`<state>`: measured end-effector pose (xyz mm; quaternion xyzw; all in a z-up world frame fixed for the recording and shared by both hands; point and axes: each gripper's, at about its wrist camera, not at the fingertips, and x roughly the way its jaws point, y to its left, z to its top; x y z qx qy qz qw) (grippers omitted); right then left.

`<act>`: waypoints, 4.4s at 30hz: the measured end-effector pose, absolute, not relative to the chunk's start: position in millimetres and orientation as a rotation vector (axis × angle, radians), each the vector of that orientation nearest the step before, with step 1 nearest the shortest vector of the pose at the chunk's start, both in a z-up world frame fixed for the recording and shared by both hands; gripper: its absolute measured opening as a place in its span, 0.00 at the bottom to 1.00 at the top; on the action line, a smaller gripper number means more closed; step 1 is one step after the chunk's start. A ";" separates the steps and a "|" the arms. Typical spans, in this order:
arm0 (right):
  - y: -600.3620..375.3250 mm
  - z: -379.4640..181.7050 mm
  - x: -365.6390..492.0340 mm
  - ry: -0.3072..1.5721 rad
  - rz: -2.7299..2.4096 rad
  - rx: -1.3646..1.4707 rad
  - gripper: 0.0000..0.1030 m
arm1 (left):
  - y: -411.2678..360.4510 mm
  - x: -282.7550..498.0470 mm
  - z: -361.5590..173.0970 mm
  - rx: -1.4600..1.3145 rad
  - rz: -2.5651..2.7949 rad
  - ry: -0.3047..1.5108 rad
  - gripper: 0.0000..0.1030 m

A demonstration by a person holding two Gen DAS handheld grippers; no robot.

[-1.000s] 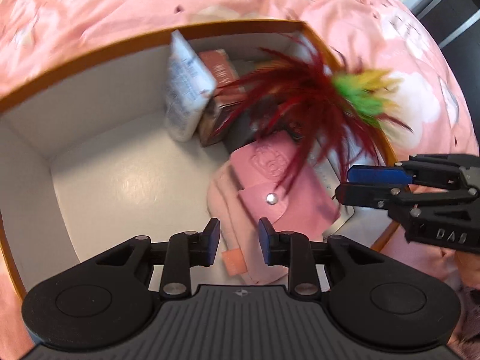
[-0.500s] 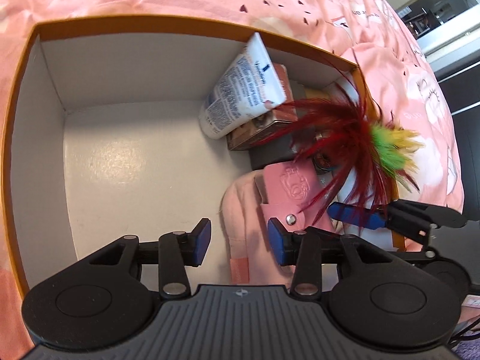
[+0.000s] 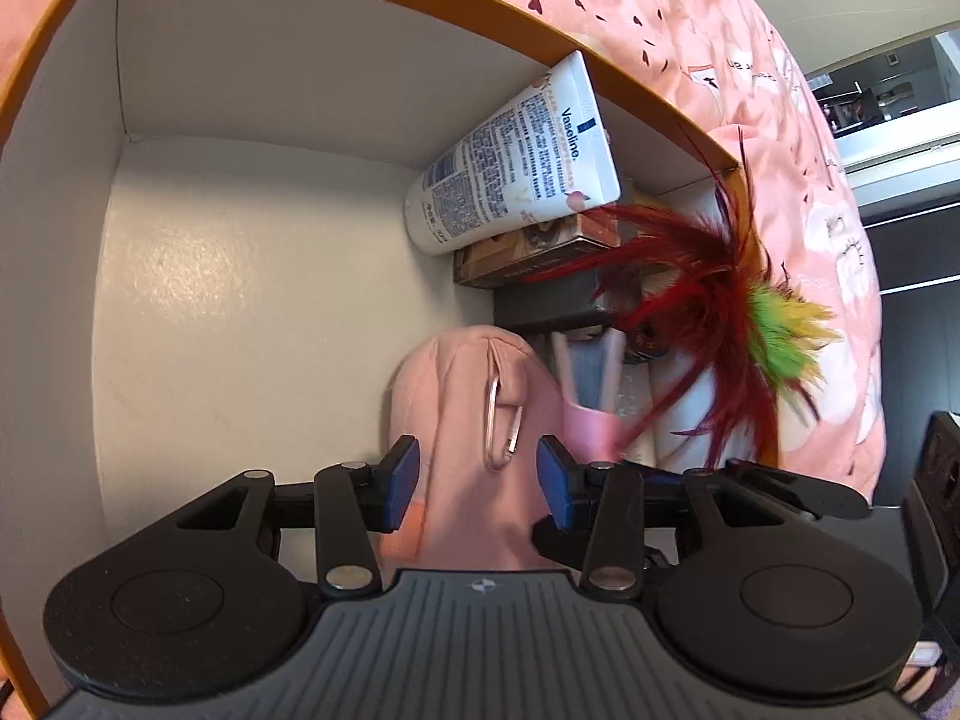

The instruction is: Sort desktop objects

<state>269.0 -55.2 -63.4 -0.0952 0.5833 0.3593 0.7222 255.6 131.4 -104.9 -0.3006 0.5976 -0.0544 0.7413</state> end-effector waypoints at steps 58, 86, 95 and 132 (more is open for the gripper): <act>-127.6 11.5 176.7 0.792 0.777 -0.134 0.51 | 47.3 122.9 11.6 -0.194 0.043 0.790 0.59; -120.4 -71.2 129.5 1.186 0.960 -0.088 0.46 | 29.8 54.4 -45.4 -0.048 0.037 1.087 0.59; -121.5 -69.5 128.8 1.168 0.959 -0.069 0.24 | 34.5 52.4 -46.0 -0.076 0.033 1.054 0.24; -187.1 -51.9 142.7 1.167 0.793 -0.042 0.13 | -16.6 41.8 -26.1 0.010 -0.219 1.029 0.28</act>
